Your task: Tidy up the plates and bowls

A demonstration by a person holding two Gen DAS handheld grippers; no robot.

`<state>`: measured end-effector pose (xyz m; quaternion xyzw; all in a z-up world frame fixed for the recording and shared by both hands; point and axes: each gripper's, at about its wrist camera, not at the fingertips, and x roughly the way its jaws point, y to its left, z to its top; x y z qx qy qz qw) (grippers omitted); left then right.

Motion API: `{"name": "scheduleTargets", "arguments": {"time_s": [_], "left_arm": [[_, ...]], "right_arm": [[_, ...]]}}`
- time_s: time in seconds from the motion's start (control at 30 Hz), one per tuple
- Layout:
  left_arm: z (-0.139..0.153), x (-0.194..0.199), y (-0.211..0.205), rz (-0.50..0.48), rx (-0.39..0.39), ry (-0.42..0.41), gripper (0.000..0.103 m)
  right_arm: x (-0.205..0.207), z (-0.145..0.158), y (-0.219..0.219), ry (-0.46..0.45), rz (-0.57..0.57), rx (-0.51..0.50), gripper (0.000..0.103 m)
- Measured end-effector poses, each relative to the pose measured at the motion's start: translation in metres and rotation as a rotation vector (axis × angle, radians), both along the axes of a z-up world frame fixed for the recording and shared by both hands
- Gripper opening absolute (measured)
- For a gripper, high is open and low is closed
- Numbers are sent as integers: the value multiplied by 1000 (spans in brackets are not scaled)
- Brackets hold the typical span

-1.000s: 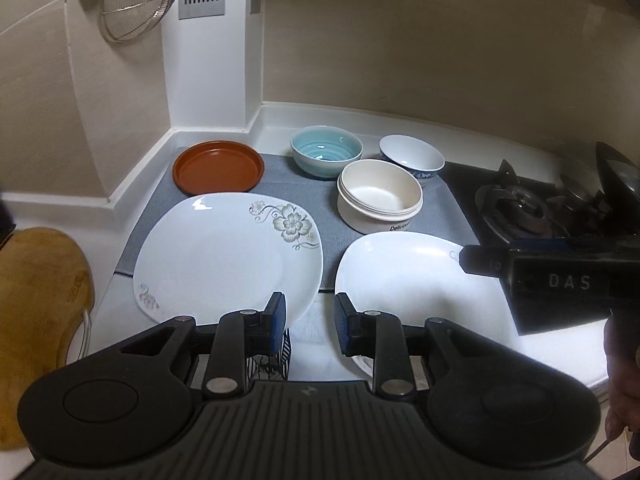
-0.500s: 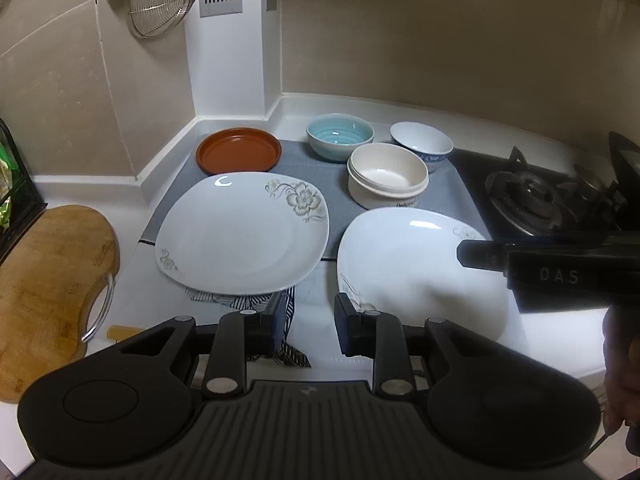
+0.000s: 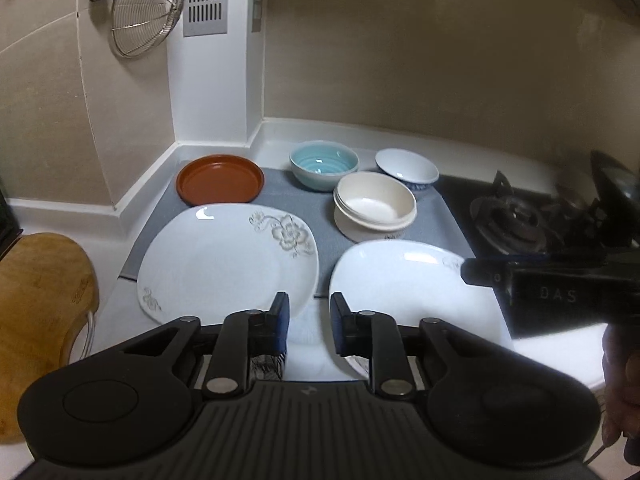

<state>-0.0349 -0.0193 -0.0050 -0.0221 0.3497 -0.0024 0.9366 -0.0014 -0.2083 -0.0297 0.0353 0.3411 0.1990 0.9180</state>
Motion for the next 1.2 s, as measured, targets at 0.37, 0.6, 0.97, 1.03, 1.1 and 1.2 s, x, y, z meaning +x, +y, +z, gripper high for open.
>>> {"name": "scheduleTargets", "arguments": {"time_s": [0.37,0.6,0.97,1.03,1.1,1.2], "left_arm": [[-21,30,82,11,-97,-20,19],[-34,53,147,74,-119,-10,19],[-49,64,182,106,-164,34,19],[-51,65,186,113,-178,44,19],[-54,67,190,105,-194,52,19],[-59,71,196,77,-207,58,20]], "right_arm": [[20,14,54,-19,-24,-18,30],[26,11,77,30,-55,-18,30],[62,-4,118,79,-99,4,31],[71,-10,123,92,-123,4,31],[82,-17,128,98,-144,-5,31],[98,-27,138,89,-168,-46,31]]}}
